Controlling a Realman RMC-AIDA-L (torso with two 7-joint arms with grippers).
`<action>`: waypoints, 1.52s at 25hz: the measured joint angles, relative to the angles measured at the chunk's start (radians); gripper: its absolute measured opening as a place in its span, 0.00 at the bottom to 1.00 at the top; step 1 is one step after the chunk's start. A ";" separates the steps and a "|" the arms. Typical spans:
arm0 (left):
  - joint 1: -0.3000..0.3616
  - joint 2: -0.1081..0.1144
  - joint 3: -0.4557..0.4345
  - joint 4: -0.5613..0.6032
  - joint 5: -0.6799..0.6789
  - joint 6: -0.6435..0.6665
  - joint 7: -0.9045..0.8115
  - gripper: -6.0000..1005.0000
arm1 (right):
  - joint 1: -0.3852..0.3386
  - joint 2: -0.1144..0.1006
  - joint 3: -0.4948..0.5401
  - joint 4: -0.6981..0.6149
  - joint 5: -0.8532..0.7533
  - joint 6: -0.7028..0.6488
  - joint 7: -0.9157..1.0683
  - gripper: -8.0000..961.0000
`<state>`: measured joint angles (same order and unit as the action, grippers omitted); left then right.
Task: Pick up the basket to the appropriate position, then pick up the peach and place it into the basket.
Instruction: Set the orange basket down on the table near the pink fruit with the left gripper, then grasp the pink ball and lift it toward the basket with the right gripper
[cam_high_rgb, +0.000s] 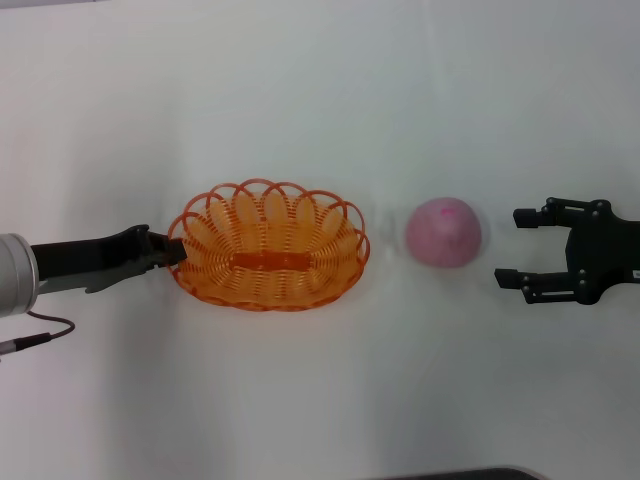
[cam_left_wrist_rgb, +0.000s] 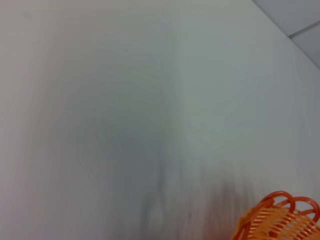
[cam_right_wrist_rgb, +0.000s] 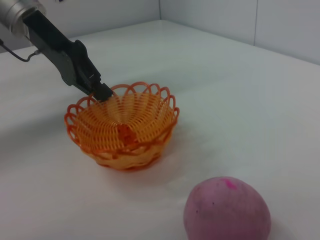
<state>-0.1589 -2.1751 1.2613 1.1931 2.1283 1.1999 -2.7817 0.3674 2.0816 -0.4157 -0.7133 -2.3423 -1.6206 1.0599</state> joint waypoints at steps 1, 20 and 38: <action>0.000 0.000 -0.001 0.000 -0.001 0.002 0.003 0.06 | 0.000 0.000 0.000 0.000 0.000 0.000 0.000 0.91; -0.021 0.002 -0.232 -0.154 -0.161 0.205 0.249 0.38 | 0.004 0.002 0.000 0.000 0.000 0.002 0.000 0.90; -0.076 0.024 -0.595 -0.291 -0.172 0.425 0.759 0.43 | 0.008 0.003 0.003 0.001 0.003 0.004 0.023 0.90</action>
<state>-0.2348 -2.1513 0.6664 0.9020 1.9568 1.6247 -2.0225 0.3752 2.0847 -0.4130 -0.7126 -2.3389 -1.6167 1.0827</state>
